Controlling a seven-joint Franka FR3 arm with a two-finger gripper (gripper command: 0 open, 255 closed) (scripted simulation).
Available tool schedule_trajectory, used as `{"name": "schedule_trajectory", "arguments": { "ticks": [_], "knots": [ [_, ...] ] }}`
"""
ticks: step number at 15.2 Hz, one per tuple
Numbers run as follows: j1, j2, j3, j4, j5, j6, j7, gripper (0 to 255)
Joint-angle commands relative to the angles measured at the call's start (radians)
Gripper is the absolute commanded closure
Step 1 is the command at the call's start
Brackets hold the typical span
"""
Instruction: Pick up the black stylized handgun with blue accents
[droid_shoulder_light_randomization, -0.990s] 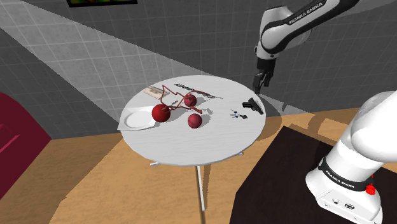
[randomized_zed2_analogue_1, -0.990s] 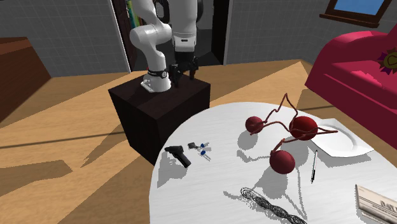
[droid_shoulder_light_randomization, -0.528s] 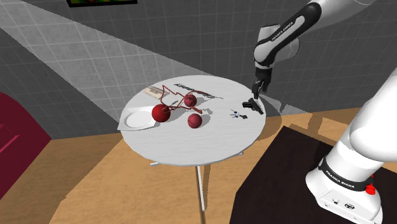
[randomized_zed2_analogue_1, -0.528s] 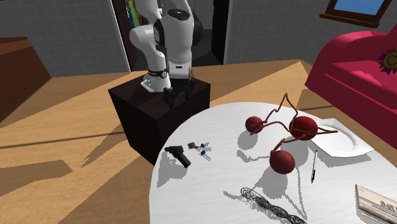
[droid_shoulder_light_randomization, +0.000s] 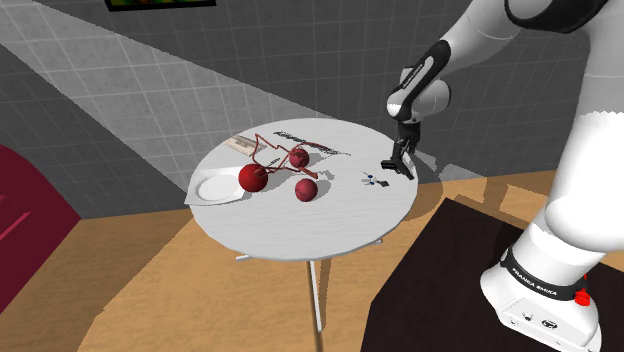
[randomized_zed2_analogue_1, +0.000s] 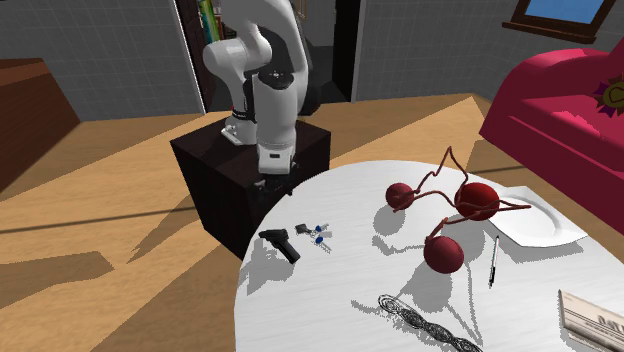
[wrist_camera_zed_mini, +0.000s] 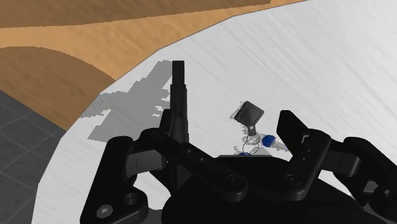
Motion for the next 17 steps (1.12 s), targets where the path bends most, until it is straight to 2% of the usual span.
{"name": "schedule_trajectory", "arguments": {
  "ticks": [1,5,14,15,17],
  "knots": [
    [-0.030,0.079,0.009,0.052,0.033,0.023,-0.037,0],
    [-0.083,0.212,0.032,0.155,0.076,0.048,-0.082,0],
    [-0.109,0.304,0.064,0.175,0.109,0.119,-0.099,0],
    [-0.108,0.305,0.065,0.174,0.109,0.120,-0.098,255],
    [-0.108,0.306,0.065,0.176,0.109,0.120,-0.099,255]
  ]
}}
